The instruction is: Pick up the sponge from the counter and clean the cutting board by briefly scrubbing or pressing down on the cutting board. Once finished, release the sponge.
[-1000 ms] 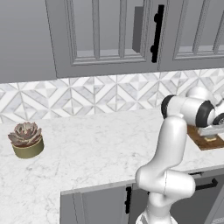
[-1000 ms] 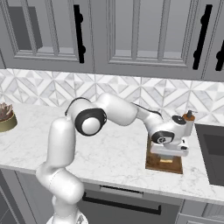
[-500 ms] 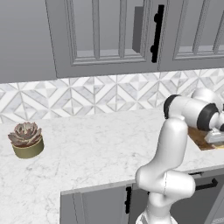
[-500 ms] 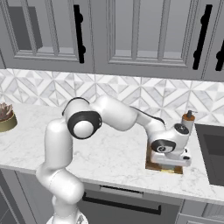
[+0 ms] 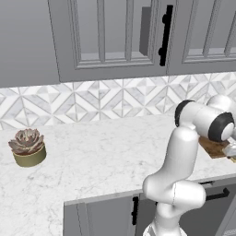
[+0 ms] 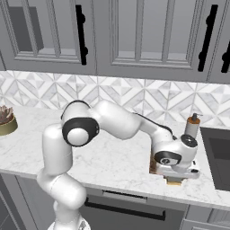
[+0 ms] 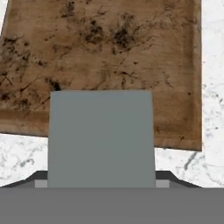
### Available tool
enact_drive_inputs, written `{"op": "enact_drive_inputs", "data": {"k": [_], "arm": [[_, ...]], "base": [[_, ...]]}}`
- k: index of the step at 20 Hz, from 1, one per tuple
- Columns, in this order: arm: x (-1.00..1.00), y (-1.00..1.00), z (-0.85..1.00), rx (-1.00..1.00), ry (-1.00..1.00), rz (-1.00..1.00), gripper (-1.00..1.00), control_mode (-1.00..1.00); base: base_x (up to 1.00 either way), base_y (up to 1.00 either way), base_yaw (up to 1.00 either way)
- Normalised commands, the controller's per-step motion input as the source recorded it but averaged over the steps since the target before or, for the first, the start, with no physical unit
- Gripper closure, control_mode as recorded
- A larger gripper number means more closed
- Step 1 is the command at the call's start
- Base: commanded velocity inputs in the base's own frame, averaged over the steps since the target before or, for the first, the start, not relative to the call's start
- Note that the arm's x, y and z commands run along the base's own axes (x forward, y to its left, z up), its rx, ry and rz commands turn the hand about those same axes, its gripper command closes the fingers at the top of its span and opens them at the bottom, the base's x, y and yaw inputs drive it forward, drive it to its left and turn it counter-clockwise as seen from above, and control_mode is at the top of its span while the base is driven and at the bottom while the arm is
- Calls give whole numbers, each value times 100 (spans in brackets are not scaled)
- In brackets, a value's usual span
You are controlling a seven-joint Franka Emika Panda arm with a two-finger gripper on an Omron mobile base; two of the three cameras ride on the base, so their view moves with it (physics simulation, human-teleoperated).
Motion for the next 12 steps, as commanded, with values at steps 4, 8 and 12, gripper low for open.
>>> {"op": "enact_drive_inputs", "data": {"k": [4,8,12], "arm": [[19,-18,56,0,0,0,100,-100],[50,-2,16,0,0,0,100,-100],[65,-25,3,4,0,0,100,-100]], "base": [[0,0,0],[0,0,0],[0,0,0]]}}
